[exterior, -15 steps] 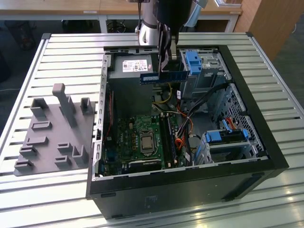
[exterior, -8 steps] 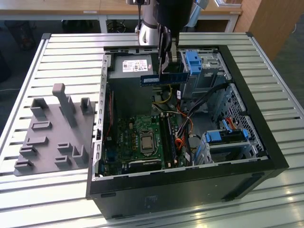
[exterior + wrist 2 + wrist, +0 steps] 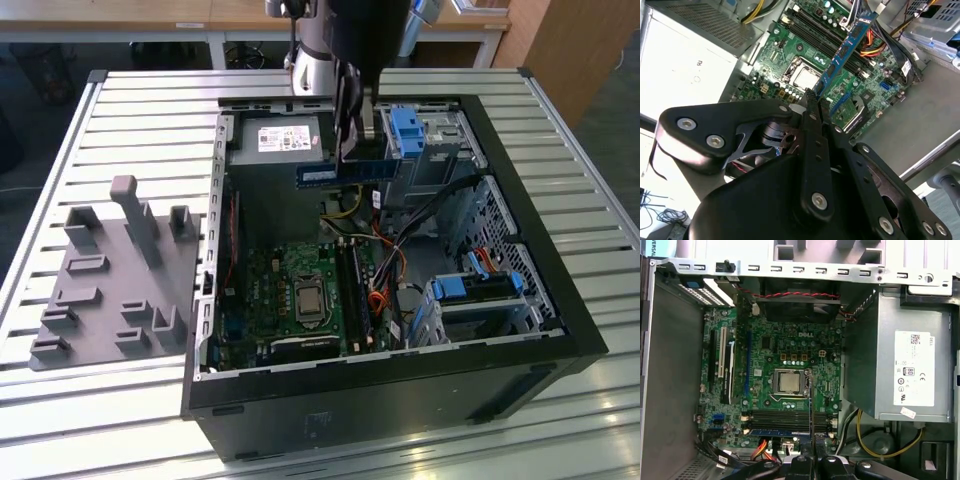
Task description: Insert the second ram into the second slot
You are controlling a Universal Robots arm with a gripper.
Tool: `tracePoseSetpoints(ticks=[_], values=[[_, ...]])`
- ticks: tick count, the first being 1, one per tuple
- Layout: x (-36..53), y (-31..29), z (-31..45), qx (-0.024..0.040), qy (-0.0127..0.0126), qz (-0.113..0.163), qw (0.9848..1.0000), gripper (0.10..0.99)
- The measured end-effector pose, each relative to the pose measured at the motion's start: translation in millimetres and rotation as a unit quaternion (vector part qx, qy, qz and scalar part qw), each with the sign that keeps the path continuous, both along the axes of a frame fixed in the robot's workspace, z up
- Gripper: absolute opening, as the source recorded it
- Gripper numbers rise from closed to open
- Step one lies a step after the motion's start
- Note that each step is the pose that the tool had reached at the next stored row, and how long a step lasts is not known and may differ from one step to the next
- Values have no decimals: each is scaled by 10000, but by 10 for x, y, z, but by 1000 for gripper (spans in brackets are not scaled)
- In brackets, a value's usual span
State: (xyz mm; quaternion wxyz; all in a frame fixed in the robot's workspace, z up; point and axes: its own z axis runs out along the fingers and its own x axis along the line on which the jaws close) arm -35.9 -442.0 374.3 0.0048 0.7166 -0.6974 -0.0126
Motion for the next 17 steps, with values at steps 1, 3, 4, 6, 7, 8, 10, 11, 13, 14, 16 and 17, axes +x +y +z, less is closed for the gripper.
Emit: tracePoseSetpoints(ticks=[1,3,4,6,7,8,10,11,13,14,16,17], values=[[0,-9,-1,0,0,0,10000,137],[0,-29,-2,-1,0,0,10000,137],[0,-38,-3,0,0,0,10000,137],[0,-56,-4,0,0,0,10000,137],[0,-66,-4,0,0,0,10000,137],[0,-75,-5,0,0,0,10000,137],[0,-93,-6,0,0,0,10000,137],[0,-102,-6,0,0,0,10000,137],[0,-118,-7,0,0,0,10000,137],[0,-125,-7,0,0,0,10000,137],[0,-138,-7,0,0,0,10000,137],[0,-143,-8,0,0,0,10000,137]])
